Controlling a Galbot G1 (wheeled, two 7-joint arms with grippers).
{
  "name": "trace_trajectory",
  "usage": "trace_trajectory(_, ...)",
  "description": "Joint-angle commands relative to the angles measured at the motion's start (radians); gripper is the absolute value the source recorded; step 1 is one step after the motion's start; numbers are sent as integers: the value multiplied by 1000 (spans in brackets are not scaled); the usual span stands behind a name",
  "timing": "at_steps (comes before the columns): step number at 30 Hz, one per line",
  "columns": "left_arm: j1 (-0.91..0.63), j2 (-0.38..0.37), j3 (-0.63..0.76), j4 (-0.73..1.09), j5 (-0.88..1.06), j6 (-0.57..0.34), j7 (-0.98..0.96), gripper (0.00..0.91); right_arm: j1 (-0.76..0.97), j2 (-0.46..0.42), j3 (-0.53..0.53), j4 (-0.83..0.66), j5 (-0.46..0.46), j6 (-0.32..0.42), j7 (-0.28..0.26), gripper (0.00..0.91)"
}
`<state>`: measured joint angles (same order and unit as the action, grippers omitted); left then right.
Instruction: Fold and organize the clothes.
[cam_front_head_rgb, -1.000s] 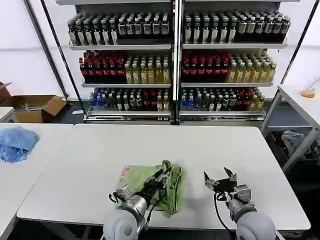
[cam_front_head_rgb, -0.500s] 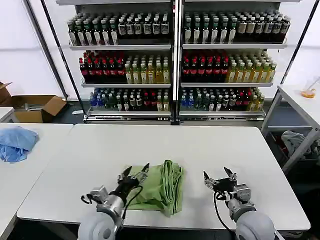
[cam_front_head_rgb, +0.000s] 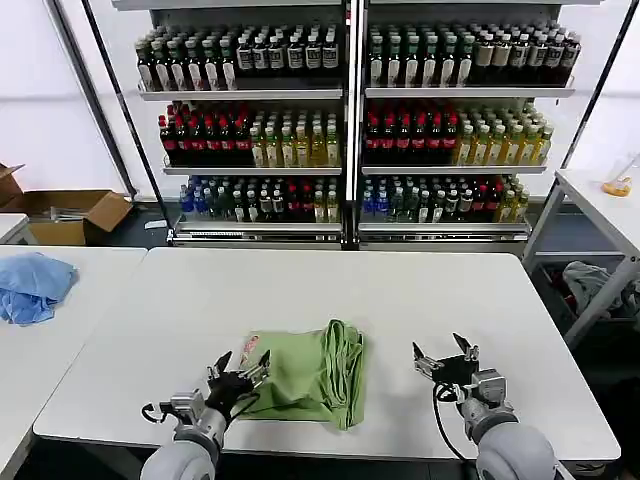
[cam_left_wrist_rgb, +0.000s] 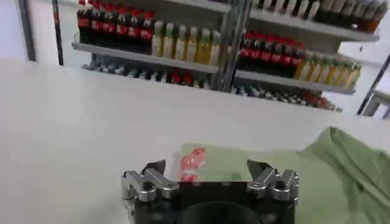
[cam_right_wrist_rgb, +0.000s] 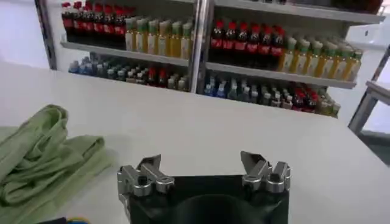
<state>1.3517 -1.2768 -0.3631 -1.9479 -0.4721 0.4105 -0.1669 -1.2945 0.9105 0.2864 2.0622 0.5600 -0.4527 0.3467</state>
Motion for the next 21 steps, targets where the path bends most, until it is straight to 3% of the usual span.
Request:
trace_trajectory(1,-4,10,-2,49,-54,33,13,907,-8,1,7,7,-9,0,-1,907)
trace_trajectory(3,-20,8,-10,60,-134,48,19,877,-9,2,6,10,-11,-1,1,907)
trace_trajectory(5,-29,6,-24,63,-230,61,19,333,-10,4,6,14,-12,-4,3,907)
trace_trajectory(6,-31,5,-32,59,-272,72,22,141,-11,5,6,15,-13,-5,3,907)
trace_trajectory(7,-30,6,-39,55,-285,74,27,81,-12,5,6,17,-13,-6,4,907)
trace_trajectory(12,-20,1,-57,38,-434,81,52,20,-18,5,11,22,-16,-8,6,907)
trace_trajectory(21,-2,-32,-81,36,-566,65,44,20,-29,19,15,29,-23,-11,13,907)
